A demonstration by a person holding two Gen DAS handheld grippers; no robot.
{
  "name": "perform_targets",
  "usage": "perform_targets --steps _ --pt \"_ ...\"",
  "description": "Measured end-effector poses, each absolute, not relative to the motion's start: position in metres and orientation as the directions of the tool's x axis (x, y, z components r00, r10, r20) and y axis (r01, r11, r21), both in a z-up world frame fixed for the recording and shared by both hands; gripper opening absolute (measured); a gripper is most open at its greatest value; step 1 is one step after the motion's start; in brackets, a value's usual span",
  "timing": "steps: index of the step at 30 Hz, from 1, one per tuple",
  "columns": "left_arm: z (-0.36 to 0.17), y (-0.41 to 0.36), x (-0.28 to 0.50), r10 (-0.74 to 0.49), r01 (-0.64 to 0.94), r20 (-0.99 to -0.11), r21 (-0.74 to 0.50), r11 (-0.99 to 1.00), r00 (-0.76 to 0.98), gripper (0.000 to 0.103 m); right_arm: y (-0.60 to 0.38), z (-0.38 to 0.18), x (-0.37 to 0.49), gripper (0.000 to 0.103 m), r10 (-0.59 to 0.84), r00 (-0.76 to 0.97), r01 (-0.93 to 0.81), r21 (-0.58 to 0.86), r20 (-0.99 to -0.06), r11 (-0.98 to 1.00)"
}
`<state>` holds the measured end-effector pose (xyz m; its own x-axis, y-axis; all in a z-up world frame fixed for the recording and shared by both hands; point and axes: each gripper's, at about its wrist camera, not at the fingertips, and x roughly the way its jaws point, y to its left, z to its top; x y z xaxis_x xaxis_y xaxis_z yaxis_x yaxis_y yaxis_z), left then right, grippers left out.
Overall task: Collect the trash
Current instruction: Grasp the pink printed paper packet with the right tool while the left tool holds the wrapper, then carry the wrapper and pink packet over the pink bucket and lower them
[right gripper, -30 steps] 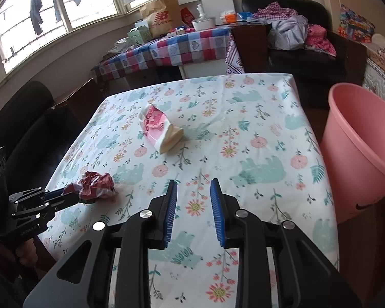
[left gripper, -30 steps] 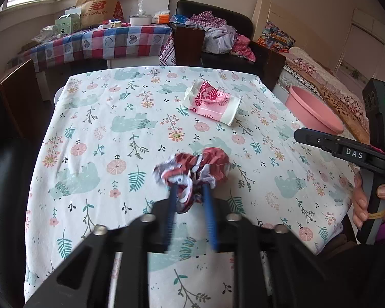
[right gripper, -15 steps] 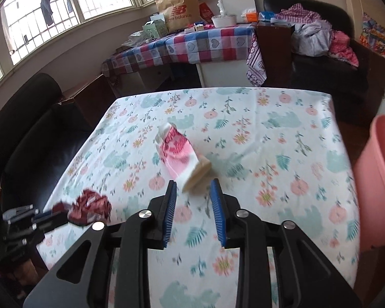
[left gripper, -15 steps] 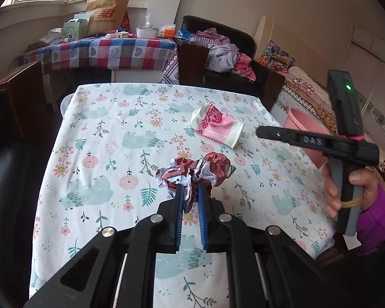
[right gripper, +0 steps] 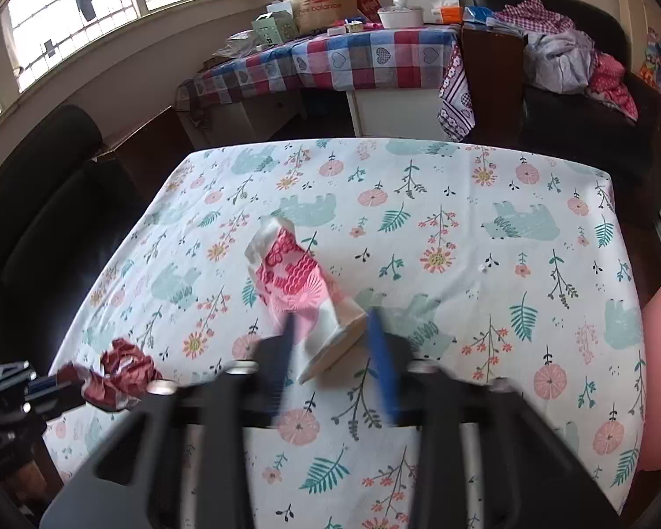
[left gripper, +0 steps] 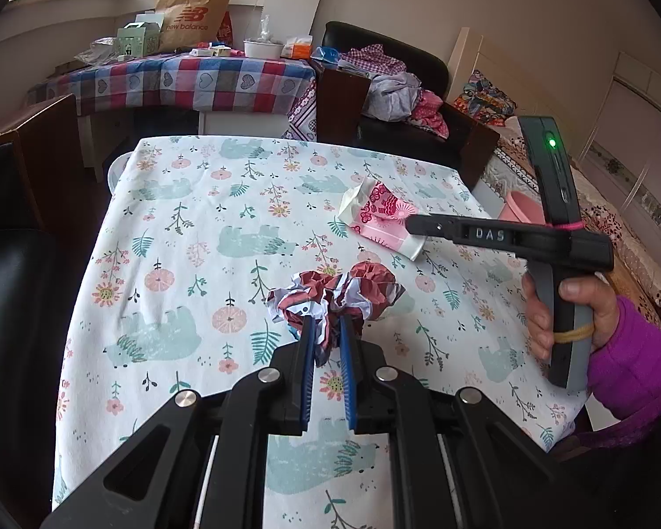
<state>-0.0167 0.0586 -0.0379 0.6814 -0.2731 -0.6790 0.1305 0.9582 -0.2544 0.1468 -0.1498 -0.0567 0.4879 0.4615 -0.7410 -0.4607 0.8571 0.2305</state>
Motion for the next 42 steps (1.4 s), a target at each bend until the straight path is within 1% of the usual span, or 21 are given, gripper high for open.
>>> perform_targets --steps 1,3,6,15,26,34,42 --pt "-0.038 0.058 -0.016 -0.272 0.130 -0.680 -0.253 0.959 0.681 0.010 -0.150 -0.057 0.145 0.017 0.464 0.487 -0.464 0.230 -0.740 0.855" --pt "-0.037 0.055 -0.015 -0.270 0.131 -0.682 -0.249 0.960 0.680 0.010 -0.152 -0.056 0.139 0.012 0.477 0.488 -0.468 0.242 -0.731 0.850" --pt "-0.035 0.053 -0.014 -0.267 0.131 -0.680 -0.245 0.961 0.683 0.010 -0.158 -0.052 0.128 0.011 0.486 0.495 -0.466 0.252 -0.720 0.848" --pt "-0.021 0.034 -0.007 -0.271 0.146 -0.655 -0.239 0.960 0.706 0.010 -0.194 -0.037 0.097 0.011 0.508 0.540 -0.403 0.324 -0.671 0.856" --pt "0.001 0.000 0.006 -0.297 0.201 -0.610 -0.223 0.954 0.735 0.010 -0.231 -0.019 0.072 0.010 0.489 0.624 -0.363 0.327 -0.609 0.872" --pt "0.009 -0.018 0.013 -0.309 0.225 -0.605 -0.213 0.951 0.734 0.010 -0.266 -0.004 0.066 0.010 0.451 0.700 -0.302 0.342 -0.554 0.890" --pt "0.023 -0.054 0.032 -0.357 0.287 -0.577 -0.212 0.934 0.734 0.010 -0.310 0.005 0.061 0.010 0.379 0.768 -0.211 0.355 -0.517 0.911"
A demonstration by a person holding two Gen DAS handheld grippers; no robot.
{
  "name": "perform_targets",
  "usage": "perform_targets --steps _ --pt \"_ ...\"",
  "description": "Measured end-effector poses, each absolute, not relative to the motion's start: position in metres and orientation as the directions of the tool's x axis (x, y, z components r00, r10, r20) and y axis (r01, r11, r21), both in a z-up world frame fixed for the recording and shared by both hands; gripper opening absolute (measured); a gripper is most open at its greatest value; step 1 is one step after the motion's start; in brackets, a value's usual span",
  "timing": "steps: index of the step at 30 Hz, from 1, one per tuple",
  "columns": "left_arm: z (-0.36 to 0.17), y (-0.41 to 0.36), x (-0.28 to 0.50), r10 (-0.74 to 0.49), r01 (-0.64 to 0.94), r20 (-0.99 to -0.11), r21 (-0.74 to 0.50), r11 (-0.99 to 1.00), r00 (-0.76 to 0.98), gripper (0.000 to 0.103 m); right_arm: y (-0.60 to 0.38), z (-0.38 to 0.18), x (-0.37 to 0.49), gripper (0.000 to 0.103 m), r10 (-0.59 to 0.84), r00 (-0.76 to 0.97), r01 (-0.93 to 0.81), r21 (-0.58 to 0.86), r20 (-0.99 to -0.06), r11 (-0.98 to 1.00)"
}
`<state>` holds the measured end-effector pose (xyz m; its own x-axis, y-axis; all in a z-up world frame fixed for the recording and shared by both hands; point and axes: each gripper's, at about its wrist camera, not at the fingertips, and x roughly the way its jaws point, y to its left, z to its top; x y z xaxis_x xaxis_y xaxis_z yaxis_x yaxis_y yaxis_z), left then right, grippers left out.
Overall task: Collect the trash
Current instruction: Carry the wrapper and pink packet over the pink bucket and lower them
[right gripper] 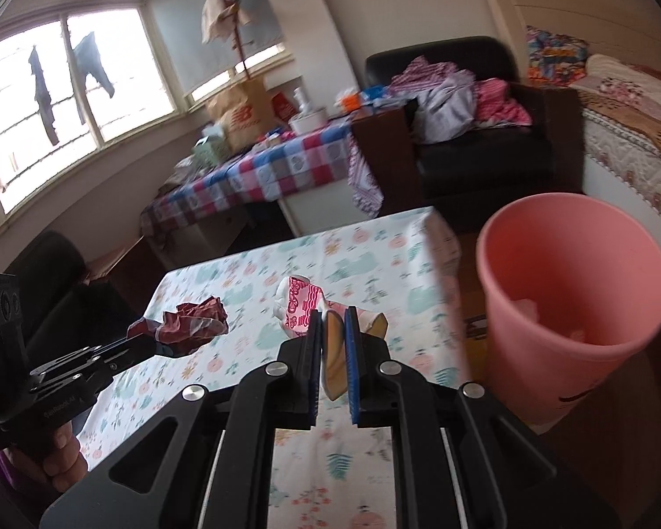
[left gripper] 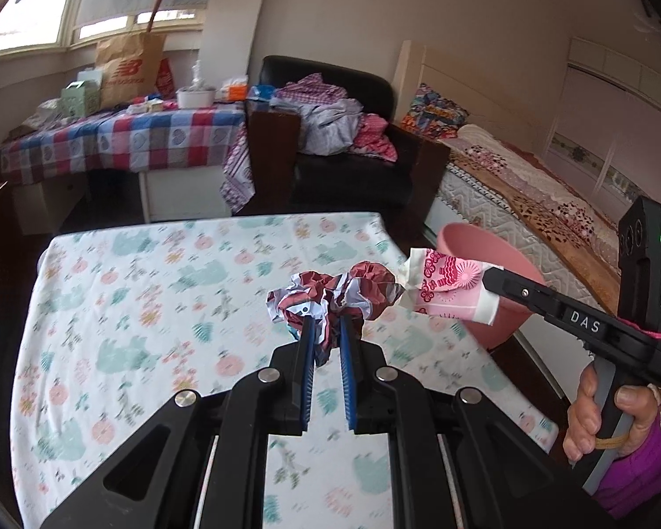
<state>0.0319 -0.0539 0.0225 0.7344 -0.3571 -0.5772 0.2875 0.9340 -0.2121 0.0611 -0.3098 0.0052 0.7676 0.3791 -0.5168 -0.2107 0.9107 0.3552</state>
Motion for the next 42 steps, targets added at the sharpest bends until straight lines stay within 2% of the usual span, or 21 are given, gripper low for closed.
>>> perform_targets --steps 13,21,42 --pt "0.039 -0.136 0.067 -0.449 0.409 -0.540 -0.202 0.890 0.711 0.010 -0.391 0.013 0.053 0.010 0.205 0.866 -0.023 0.372 -0.457 0.928" --pt "0.041 -0.185 0.087 -0.493 0.471 -0.540 -0.191 0.861 0.682 0.010 -0.431 0.006 0.054 0.010 0.125 0.882 0.070 0.390 -0.454 0.918" --pt "0.019 -0.264 0.122 -0.528 0.545 -0.577 -0.165 0.822 0.623 0.010 -0.461 -0.012 0.057 0.010 0.035 0.874 0.174 0.380 -0.485 0.909"
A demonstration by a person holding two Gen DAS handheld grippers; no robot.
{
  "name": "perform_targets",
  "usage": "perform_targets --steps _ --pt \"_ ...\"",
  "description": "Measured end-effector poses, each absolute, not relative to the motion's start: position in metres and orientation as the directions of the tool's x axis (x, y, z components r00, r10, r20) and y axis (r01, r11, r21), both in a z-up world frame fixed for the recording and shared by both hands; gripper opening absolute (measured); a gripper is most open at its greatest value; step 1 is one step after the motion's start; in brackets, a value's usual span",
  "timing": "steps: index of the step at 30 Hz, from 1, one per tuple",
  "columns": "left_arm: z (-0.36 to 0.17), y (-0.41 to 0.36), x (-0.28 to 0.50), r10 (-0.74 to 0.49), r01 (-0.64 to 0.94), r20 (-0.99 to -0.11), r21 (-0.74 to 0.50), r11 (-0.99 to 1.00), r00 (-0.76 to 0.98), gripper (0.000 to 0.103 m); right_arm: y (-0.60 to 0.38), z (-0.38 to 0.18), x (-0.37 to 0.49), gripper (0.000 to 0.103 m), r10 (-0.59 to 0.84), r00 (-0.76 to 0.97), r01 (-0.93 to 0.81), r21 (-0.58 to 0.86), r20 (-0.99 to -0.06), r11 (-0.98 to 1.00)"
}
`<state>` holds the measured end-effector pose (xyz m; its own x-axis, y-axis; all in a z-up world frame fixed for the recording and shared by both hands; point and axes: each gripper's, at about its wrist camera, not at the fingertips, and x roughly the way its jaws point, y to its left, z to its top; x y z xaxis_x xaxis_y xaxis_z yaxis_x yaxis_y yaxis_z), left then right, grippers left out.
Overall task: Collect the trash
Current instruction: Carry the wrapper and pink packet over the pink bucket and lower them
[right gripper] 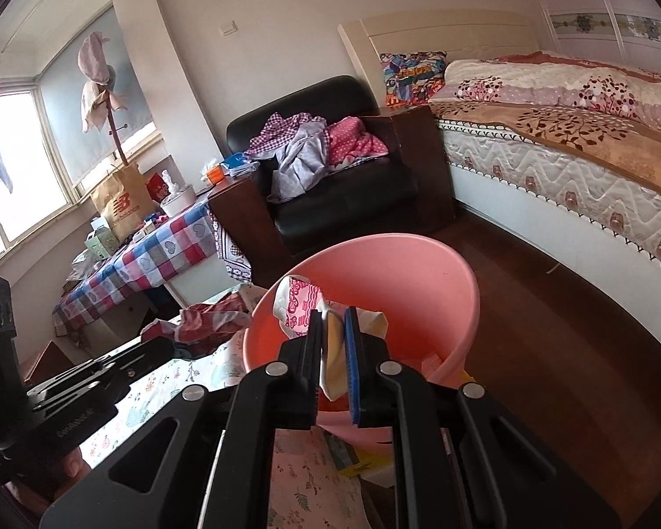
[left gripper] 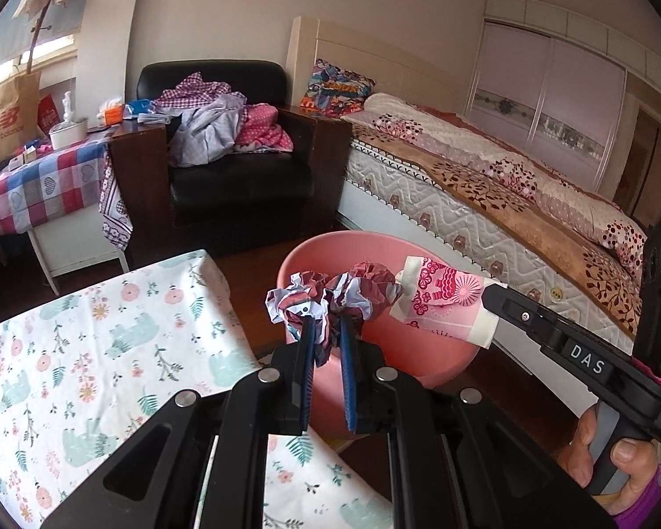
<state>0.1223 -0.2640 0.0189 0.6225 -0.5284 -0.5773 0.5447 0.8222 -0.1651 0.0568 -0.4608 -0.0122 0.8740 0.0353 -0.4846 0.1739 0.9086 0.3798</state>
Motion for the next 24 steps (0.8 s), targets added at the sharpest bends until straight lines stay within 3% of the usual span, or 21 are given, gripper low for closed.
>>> perform_targets --steps 24 --pt "-0.021 -0.316 0.149 -0.494 0.563 -0.645 -0.118 0.818 0.583 0.010 -0.479 -0.036 0.073 0.010 -0.019 0.840 0.250 0.356 -0.542 0.900"
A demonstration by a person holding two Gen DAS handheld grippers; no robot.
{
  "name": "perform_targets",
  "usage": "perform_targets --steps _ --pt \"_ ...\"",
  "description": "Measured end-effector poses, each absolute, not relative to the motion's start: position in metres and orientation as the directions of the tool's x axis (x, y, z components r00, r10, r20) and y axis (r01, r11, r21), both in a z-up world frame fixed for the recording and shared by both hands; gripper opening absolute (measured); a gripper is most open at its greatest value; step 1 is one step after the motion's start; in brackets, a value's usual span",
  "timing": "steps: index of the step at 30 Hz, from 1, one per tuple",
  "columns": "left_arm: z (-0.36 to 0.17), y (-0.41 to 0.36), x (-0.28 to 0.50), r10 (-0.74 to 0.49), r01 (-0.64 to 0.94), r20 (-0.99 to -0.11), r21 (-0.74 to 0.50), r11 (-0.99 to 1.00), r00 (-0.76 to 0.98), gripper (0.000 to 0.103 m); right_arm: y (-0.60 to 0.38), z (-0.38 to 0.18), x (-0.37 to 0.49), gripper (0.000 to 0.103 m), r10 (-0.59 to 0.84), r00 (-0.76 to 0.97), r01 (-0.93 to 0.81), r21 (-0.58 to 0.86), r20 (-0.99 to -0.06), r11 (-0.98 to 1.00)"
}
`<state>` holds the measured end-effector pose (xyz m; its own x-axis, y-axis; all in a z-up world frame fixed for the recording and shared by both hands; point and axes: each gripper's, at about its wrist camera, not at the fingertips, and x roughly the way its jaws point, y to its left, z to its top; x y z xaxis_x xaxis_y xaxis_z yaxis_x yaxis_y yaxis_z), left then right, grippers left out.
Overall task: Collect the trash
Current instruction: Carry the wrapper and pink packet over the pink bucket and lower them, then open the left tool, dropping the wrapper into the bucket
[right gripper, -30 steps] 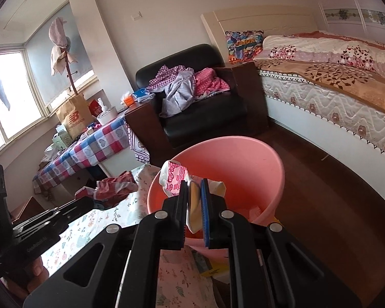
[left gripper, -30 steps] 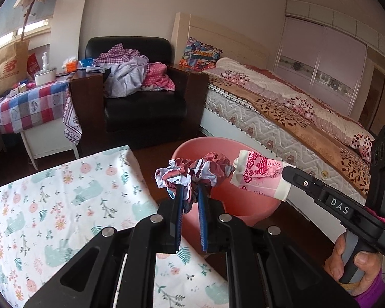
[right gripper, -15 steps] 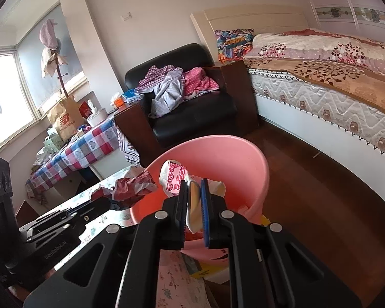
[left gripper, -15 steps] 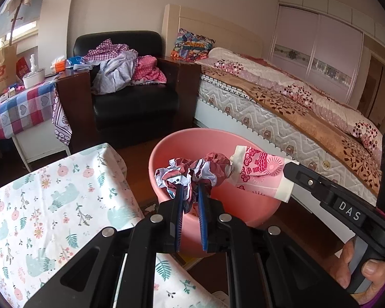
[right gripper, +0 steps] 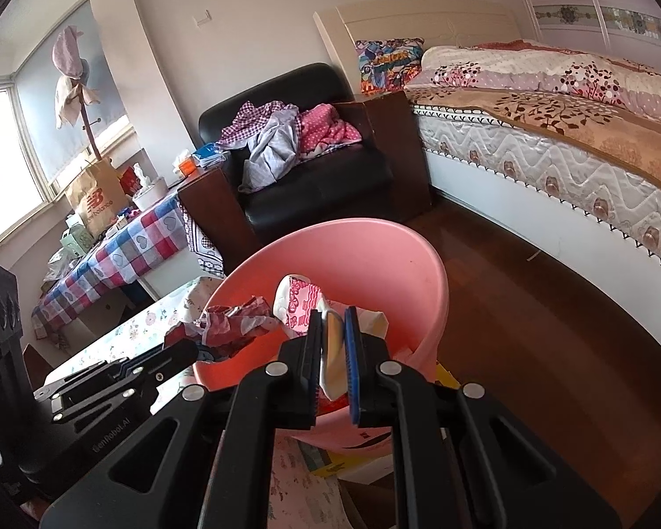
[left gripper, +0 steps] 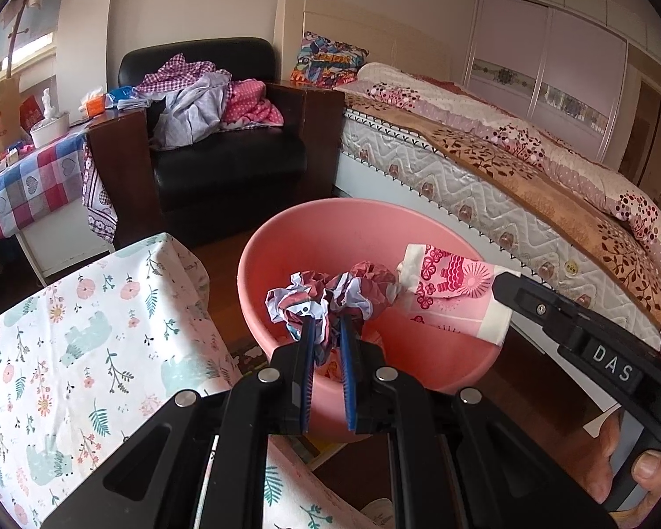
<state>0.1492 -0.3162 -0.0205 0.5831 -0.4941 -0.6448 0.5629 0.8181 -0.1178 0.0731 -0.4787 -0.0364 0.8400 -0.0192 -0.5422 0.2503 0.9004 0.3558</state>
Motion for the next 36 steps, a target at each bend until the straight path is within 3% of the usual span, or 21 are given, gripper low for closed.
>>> perform_targets --steps 36 --pt "-0.045 -0.336 0.164 -0.476 0.561 -0.690 -0.122 0.819 0.546 0.010 -0.479 -0.057 0.093 0.010 -0.045 0.798 0.286 0.313 -0.600 0.906"
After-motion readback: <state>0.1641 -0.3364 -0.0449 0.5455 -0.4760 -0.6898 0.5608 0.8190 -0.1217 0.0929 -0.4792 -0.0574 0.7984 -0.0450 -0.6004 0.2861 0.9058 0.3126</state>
